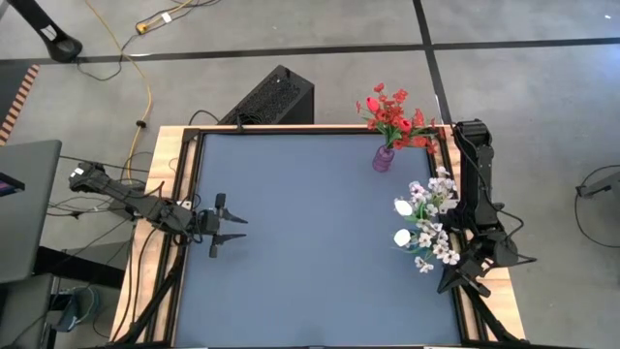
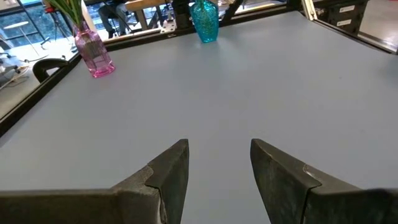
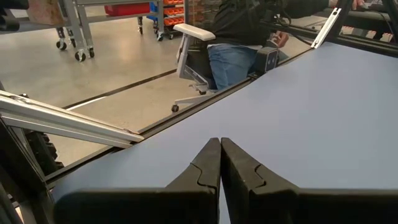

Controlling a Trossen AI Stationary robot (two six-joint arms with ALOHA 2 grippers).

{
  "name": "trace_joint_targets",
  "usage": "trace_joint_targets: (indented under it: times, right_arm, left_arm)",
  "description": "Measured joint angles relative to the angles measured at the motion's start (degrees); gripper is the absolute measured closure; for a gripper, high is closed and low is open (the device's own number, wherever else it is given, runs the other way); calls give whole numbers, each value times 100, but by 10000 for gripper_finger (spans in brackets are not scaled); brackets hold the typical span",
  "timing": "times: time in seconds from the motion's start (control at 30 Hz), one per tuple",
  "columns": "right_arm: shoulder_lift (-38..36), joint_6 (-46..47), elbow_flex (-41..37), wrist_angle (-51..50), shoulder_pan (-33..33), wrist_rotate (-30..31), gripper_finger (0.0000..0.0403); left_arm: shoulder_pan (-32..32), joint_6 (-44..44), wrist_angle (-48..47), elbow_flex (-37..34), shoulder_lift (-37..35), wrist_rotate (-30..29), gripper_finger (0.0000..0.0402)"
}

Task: Sort flowers into vase by color
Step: Return to Home Position

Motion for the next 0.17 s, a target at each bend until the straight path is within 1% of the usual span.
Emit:
trace_joint_targets:
  times: [0.17]
  right_arm:
    - [0, 0, 1, 0, 2, 0, 365]
  left_arm:
    - [0, -2, 0, 0, 0, -2, 239]
